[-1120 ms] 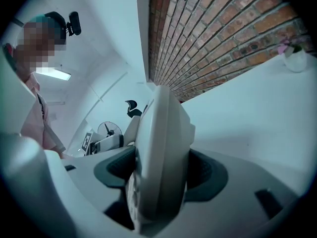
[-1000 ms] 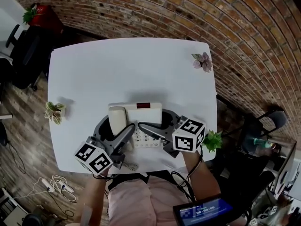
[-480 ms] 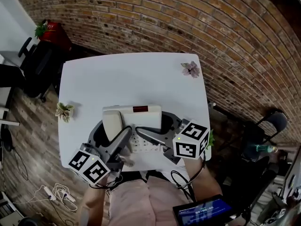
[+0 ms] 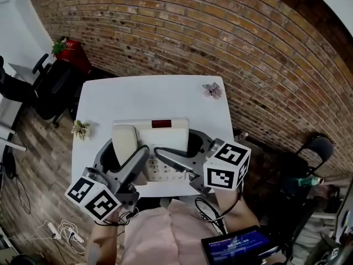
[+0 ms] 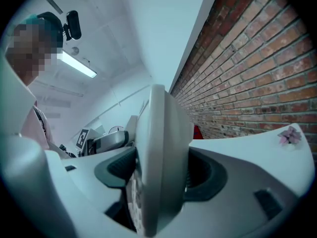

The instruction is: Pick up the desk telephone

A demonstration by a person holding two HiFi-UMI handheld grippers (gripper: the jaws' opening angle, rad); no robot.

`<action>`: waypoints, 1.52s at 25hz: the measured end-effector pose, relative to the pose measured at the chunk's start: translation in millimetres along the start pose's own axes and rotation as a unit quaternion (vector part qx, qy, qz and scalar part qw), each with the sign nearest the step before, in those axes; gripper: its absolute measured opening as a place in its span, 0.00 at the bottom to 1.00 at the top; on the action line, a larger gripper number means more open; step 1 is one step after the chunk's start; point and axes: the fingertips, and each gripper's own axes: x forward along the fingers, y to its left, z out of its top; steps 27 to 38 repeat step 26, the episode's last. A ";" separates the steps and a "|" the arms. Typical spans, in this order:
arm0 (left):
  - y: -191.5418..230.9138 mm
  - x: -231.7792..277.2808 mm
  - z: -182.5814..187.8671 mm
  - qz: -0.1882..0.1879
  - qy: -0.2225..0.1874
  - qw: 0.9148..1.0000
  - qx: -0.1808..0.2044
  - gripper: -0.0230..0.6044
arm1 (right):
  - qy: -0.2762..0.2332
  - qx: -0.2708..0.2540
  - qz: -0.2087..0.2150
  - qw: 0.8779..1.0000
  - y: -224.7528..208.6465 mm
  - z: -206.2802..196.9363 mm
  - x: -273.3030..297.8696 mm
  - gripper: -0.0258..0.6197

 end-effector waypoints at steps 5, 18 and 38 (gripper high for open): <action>-18.3 -13.9 7.6 0.002 -0.016 1.000 0.006 0.62 | -0.005 -0.018 0.007 1.000 20.1 8.2 -11.3 0.49; -34.7 -22.4 15.7 0.012 -0.025 0.999 0.026 0.62 | -0.013 -0.030 0.024 0.999 33.5 16.0 -20.1 0.49; -36.5 -23.2 16.3 0.014 -0.028 0.999 0.030 0.62 | -0.017 -0.031 0.026 0.999 34.7 16.4 -21.3 0.49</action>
